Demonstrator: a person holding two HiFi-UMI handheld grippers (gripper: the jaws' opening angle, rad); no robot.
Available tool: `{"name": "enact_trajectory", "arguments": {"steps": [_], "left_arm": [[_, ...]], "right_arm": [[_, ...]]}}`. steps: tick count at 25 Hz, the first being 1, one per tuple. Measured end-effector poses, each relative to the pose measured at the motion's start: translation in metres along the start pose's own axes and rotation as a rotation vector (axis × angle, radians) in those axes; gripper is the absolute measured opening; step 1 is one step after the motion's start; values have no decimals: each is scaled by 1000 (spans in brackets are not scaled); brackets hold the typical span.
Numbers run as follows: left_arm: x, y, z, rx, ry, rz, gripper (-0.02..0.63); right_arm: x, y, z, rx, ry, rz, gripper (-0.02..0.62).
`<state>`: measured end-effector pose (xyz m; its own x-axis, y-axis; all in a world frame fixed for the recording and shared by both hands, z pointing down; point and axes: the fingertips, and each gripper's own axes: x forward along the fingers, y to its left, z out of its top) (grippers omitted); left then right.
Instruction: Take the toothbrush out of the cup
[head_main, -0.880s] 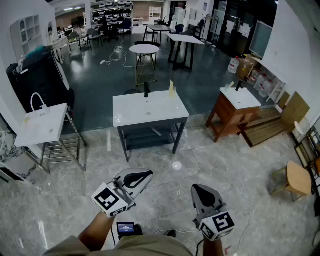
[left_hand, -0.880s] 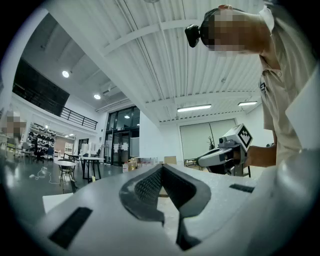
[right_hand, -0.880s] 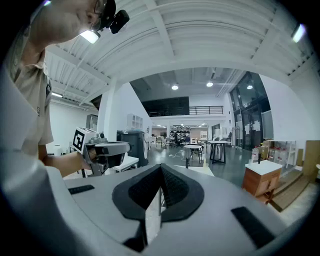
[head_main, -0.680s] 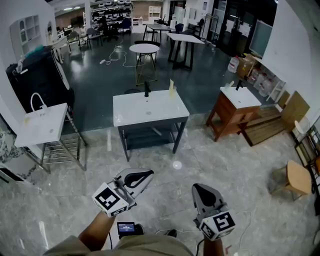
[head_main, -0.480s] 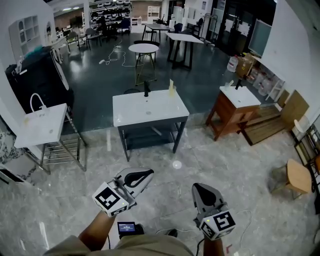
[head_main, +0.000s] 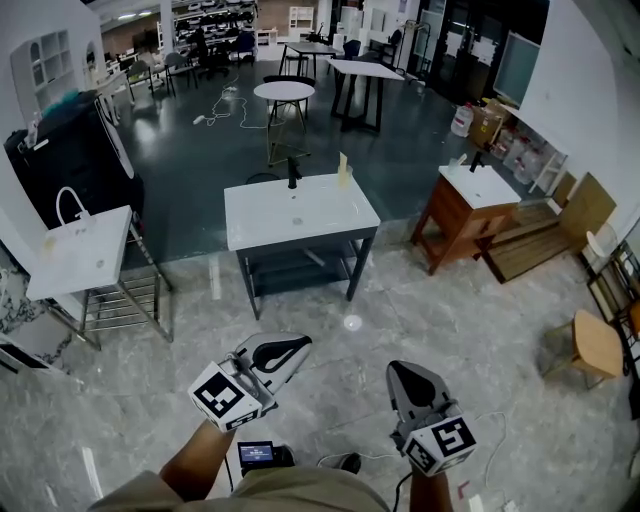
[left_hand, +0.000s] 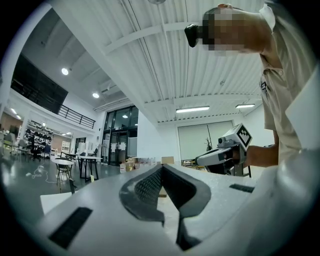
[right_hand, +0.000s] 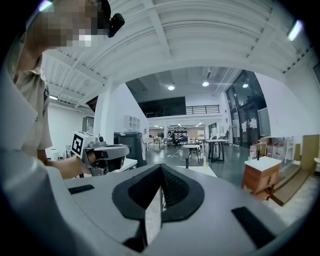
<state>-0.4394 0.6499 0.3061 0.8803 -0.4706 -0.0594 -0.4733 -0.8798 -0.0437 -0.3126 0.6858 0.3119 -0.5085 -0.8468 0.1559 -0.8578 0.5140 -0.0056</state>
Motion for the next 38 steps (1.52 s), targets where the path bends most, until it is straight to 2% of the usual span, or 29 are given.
{"name": "enact_trajectory", "arguments": {"steps": [11,18,25,38], "left_arm": [[-23,37,-4,-18,-28,-47,6],[-3,67,-5,-20,-41,-53,6],[57,104,-15,-2,-12,-22,6],[224,152,-24,33,25,58,6]], "right_arm": [[38,24,7,9,9,-50,3],[71,0,11,10,9,-51,3],[109,-72,9,22,-17,-22,3],[158,-244,12,41,-49,73,3]]}}
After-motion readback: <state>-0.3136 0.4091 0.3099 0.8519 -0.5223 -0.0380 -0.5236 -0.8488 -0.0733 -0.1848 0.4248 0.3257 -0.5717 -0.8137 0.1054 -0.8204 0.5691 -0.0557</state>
